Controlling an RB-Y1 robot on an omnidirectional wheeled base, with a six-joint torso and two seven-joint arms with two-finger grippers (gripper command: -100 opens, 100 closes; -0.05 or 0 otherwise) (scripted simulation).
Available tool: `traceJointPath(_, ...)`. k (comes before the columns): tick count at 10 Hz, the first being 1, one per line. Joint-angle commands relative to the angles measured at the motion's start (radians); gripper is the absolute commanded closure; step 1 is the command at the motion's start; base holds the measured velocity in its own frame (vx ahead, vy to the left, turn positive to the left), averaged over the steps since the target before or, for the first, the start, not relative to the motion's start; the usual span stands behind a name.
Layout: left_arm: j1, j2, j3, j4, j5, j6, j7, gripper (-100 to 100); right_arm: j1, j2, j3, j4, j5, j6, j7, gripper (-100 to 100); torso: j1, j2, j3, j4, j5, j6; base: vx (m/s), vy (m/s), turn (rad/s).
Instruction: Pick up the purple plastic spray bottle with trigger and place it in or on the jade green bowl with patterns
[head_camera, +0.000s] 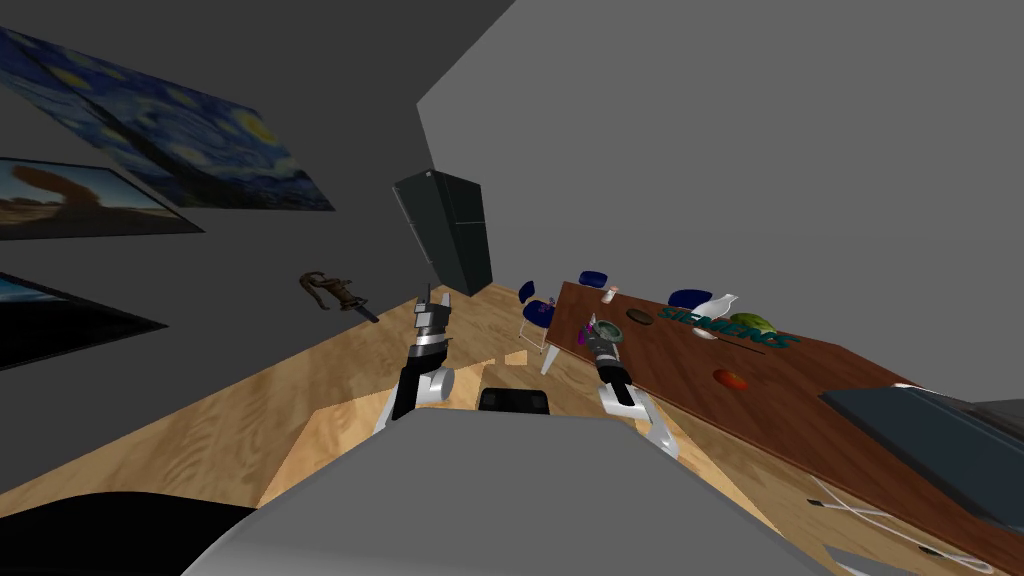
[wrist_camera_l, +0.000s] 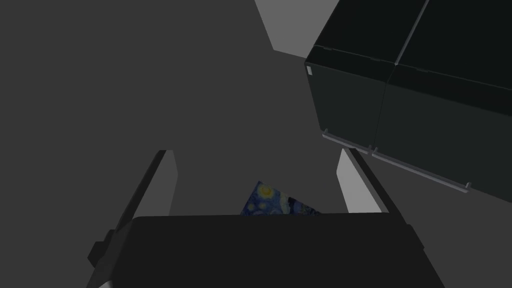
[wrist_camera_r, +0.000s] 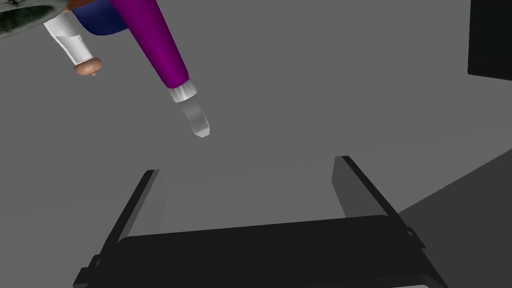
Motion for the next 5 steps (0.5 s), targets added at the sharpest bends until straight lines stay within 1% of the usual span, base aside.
traceJointPath(1, 0.000, 0.000, 0.000, 0.000, 0.000, 0.000, 0.000, 0, -0.010, 0.009, -0.025, 0.049, 0.031, -0.003, 0.036, -100, 0.000, 0.000, 0.000, 0.000, 0.000, 0.000, 0.068, 0.047, -0.103)
traceJointPath(3, 0.000, 0.000, 0.000, 0.000, 0.000, 0.000, 0.000, 0, -0.033, 0.016, -0.060, 0.116, 0.069, -0.008, 0.077, -100, 0.000, -0.002, -0.001, 0.000, 0.000, 0.000, 0.095, 0.054, -0.101)
traceJointPath(4, 0.000, 0.000, 0.000, 0.000, 0.000, 0.000, 0.000, 0, -0.033, 0.016, -0.060, 0.116, 0.069, -0.008, 0.077, -100, 0.001, -0.003, -0.002, -0.001, 0.000, 0.000, 0.070, 0.046, -0.025)
traceJointPath(5, 0.000, 0.000, 0.000, 0.000, 0.000, 0.000, 0.000, 0, -0.044, 0.020, -0.078, 0.148, 0.088, -0.013, 0.095, -100, 0.000, -0.002, -0.001, 0.000, 0.000, 0.000, 0.067, 0.032, -0.046)
